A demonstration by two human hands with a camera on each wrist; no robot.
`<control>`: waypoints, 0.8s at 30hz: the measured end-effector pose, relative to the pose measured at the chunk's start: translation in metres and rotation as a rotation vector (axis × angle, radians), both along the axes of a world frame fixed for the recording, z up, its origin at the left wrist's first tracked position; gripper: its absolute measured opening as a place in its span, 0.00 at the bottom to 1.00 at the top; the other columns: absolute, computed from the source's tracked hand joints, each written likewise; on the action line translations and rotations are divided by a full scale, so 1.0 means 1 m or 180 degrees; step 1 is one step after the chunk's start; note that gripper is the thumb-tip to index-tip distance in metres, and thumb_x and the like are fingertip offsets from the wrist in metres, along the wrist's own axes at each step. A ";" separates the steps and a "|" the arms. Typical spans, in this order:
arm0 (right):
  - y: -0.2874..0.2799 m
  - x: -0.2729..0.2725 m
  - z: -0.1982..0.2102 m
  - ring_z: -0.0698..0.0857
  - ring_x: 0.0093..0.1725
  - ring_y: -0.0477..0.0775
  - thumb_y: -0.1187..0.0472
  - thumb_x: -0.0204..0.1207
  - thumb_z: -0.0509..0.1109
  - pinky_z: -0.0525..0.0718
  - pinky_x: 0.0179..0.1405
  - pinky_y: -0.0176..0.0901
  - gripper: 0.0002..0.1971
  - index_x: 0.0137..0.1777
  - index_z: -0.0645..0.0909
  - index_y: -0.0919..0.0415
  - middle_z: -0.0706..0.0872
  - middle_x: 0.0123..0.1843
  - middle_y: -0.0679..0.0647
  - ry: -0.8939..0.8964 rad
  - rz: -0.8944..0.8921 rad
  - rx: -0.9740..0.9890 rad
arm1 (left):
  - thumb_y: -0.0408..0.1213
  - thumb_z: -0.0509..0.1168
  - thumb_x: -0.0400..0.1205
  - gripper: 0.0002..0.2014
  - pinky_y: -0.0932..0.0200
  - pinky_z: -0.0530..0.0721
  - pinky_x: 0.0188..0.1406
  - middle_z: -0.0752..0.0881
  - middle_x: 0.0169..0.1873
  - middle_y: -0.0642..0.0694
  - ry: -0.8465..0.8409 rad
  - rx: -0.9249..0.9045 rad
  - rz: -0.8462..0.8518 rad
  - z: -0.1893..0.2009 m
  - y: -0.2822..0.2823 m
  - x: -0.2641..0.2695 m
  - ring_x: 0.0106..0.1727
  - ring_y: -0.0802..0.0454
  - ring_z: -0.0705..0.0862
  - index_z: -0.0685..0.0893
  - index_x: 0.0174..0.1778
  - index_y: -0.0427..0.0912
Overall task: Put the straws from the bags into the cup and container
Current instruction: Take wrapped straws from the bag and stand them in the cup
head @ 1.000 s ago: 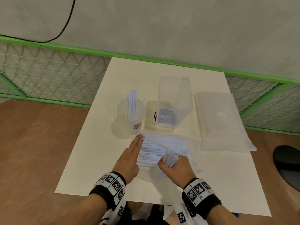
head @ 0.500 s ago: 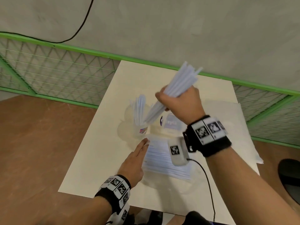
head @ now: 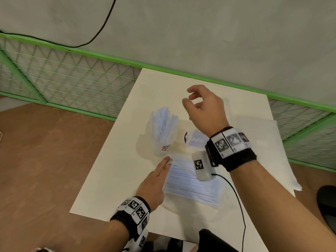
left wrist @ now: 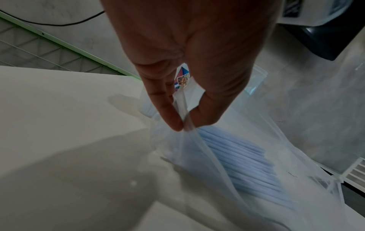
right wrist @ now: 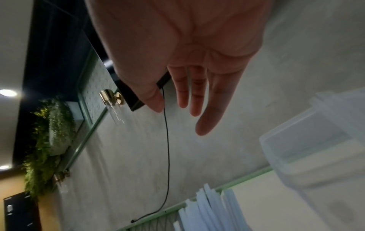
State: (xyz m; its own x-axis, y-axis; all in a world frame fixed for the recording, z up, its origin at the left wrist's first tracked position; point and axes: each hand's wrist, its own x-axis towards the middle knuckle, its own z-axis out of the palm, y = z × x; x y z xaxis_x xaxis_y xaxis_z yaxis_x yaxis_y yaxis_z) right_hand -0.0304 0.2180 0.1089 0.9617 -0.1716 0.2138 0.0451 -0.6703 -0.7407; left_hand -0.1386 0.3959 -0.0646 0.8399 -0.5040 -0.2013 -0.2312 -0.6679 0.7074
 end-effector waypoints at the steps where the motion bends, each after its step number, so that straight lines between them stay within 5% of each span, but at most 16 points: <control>1: -0.001 -0.013 0.003 0.86 0.36 0.46 0.57 0.75 0.69 0.88 0.48 0.50 0.11 0.57 0.82 0.52 0.85 0.48 0.45 -0.0113 0.0082 -0.0005 | 0.17 0.58 0.69 0.53 0.55 0.79 0.68 0.35 0.81 0.73 -0.0010 -0.0007 -0.0007 0.000 0.000 0.000 0.73 0.51 0.74 0.44 0.86 0.56; 4: 0.003 -0.062 -0.015 0.84 0.37 0.44 0.69 0.71 0.67 0.82 0.42 0.33 0.12 0.50 0.84 0.55 0.87 0.43 0.45 -0.0113 0.0498 -0.0149 | 0.17 0.58 0.70 0.51 0.57 0.78 0.68 0.37 0.83 0.68 -0.0072 -0.0007 0.0017 -0.001 -0.002 0.001 0.73 0.51 0.75 0.45 0.87 0.54; 9: 0.009 -0.134 -0.105 0.84 0.51 0.56 0.67 0.75 0.63 0.83 0.52 0.54 0.14 0.57 0.83 0.55 0.85 0.54 0.52 0.1122 0.1110 -0.1149 | 0.14 0.57 0.71 0.50 0.68 0.74 0.65 0.40 0.84 0.66 -0.0187 -0.0085 -0.0013 -0.005 -0.001 0.003 0.77 0.56 0.70 0.49 0.86 0.52; 12: 0.006 -0.157 -0.156 0.78 0.64 0.62 0.68 0.79 0.59 0.82 0.56 0.55 0.22 0.73 0.73 0.58 0.76 0.69 0.56 0.1755 0.1329 -0.1938 | 0.14 0.57 0.72 0.49 0.77 0.67 0.61 0.40 0.84 0.66 -0.0206 -0.0079 0.0015 -0.004 0.000 0.002 0.79 0.61 0.66 0.48 0.86 0.52; 15: 0.002 -0.169 -0.189 0.76 0.67 0.64 0.68 0.79 0.61 0.80 0.59 0.56 0.25 0.77 0.67 0.60 0.72 0.74 0.56 0.1872 0.1162 -0.2317 | 0.15 0.57 0.72 0.49 0.78 0.66 0.61 0.41 0.84 0.66 -0.0210 -0.0128 0.0028 -0.004 0.001 -0.001 0.80 0.62 0.65 0.48 0.86 0.53; 17: 0.002 -0.172 -0.201 0.81 0.62 0.62 0.66 0.74 0.69 0.83 0.55 0.56 0.26 0.73 0.73 0.59 0.78 0.70 0.55 0.1813 0.0986 -0.2376 | 0.15 0.57 0.72 0.49 0.78 0.66 0.62 0.40 0.84 0.66 -0.0188 -0.0125 0.0023 -0.005 0.001 -0.003 0.79 0.62 0.66 0.48 0.86 0.54; 20: 0.003 -0.172 -0.211 0.88 0.43 0.57 0.63 0.51 0.84 0.87 0.33 0.51 0.27 0.55 0.86 0.57 0.88 0.51 0.53 0.1658 0.0861 -0.2543 | 0.16 0.57 0.72 0.49 0.77 0.67 0.59 0.41 0.84 0.66 -0.0159 -0.0124 0.0061 -0.005 0.002 -0.005 0.77 0.61 0.68 0.48 0.86 0.53; 24: 0.004 -0.170 -0.216 0.88 0.40 0.57 0.64 0.47 0.85 0.87 0.32 0.50 0.24 0.48 0.88 0.57 0.88 0.46 0.52 0.1584 0.0732 -0.2614 | 0.16 0.58 0.72 0.49 0.75 0.71 0.59 0.41 0.84 0.67 -0.0132 -0.0142 0.0059 -0.004 0.004 -0.007 0.76 0.60 0.70 0.48 0.86 0.53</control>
